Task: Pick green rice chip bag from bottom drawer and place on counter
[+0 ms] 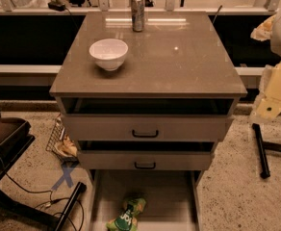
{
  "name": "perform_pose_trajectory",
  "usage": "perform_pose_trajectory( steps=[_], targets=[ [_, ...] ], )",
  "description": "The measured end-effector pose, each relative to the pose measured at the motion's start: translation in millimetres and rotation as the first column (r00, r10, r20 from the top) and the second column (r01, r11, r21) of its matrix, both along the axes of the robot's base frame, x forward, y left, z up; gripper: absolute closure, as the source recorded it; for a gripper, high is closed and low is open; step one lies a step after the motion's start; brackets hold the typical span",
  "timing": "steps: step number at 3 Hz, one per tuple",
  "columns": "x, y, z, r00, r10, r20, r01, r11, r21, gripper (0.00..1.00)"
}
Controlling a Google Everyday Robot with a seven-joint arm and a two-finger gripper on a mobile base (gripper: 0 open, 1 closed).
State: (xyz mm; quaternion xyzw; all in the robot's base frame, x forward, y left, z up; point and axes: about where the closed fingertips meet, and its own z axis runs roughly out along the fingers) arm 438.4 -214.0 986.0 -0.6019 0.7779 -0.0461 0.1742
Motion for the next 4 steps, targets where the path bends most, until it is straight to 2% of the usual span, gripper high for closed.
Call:
perform_pose_trajectory(
  steps=[1,2,3,4],
  targets=[
    [4,8,-10,0.9998,-0.019,-0.004,0.019,1.000,0.022,0.00],
    [3,26,-73,0.9962,-0.079,-0.036,0.082,0.991,0.101,0.00],
    [-16,38,-128,0.9958,-0.087,-0.027,0.090,0.987,0.136,0.00],
    [-28,46,-198,0.9931,-0.113,-0.031,0.116,0.987,0.114,0.00]
  ],
)
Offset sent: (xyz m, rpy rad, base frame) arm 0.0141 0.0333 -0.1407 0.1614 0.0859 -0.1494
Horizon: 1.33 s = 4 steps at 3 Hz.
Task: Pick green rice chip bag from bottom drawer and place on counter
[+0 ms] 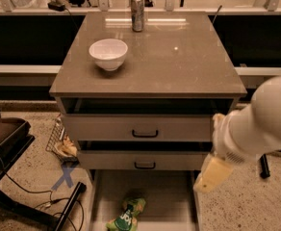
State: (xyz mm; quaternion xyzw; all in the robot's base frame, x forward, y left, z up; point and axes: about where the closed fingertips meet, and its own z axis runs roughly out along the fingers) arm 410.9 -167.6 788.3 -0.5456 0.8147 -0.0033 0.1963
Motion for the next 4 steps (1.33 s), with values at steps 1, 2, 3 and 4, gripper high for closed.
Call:
perform_pose_trajectory(
  steps=[1,2,3,4],
  targets=[
    [-2,16,-107,0.9999,-0.002,-0.015,0.001,0.998,-0.067,0.00],
    [18,39,-153,0.9989,0.035,0.032,-0.032,0.996,-0.084,0.00],
    [29,38,-151,0.9970,0.021,0.075,-0.013,0.994,-0.104,0.00],
    [28,36,-150,0.9972,0.019,0.072,-0.011,0.994,-0.106,0.00]
  ],
)
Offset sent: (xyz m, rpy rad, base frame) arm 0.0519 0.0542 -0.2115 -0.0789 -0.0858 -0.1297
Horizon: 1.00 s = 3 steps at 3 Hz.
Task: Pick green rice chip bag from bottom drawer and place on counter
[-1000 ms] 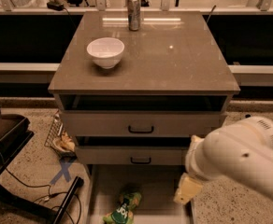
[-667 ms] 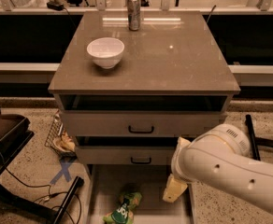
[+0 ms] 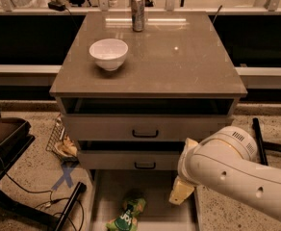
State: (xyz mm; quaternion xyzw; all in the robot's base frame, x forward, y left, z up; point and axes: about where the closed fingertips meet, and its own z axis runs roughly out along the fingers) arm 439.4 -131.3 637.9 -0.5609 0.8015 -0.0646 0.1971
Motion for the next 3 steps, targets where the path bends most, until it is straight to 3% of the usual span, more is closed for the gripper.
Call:
perform_pose_trajectory(
  steps=[1,2,3],
  targets=[
    [-2,17,-37,0.9944,-0.056,-0.090,0.059,0.998,0.024,0.00],
    [-10,45,-97,0.9764,-0.102,-0.190,0.125,0.986,0.112,0.00],
    [-18,67,-152,0.9673,-0.132,-0.216,0.186,0.951,0.248,0.00]
  ],
)
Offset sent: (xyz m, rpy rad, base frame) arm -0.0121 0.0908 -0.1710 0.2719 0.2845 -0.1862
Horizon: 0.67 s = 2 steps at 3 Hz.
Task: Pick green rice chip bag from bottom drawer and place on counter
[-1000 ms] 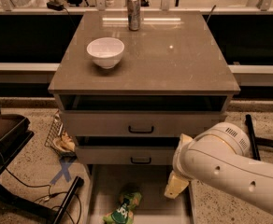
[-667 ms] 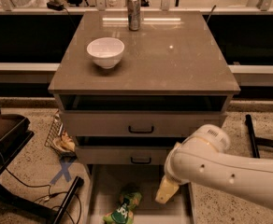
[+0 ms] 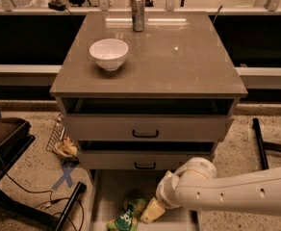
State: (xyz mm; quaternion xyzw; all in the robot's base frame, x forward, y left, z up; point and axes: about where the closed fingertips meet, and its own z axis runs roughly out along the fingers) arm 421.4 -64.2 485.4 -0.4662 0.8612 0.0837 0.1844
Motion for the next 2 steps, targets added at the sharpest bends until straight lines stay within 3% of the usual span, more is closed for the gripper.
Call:
perform_pose_trajectory(
  steps=[1,2],
  targets=[
    [14,7,-17,0.9972,-0.062,0.042,0.056,0.989,0.135,0.00],
    [36,7,-36,0.9894,-0.124,0.075,0.103,0.964,0.247,0.00]
  ],
)
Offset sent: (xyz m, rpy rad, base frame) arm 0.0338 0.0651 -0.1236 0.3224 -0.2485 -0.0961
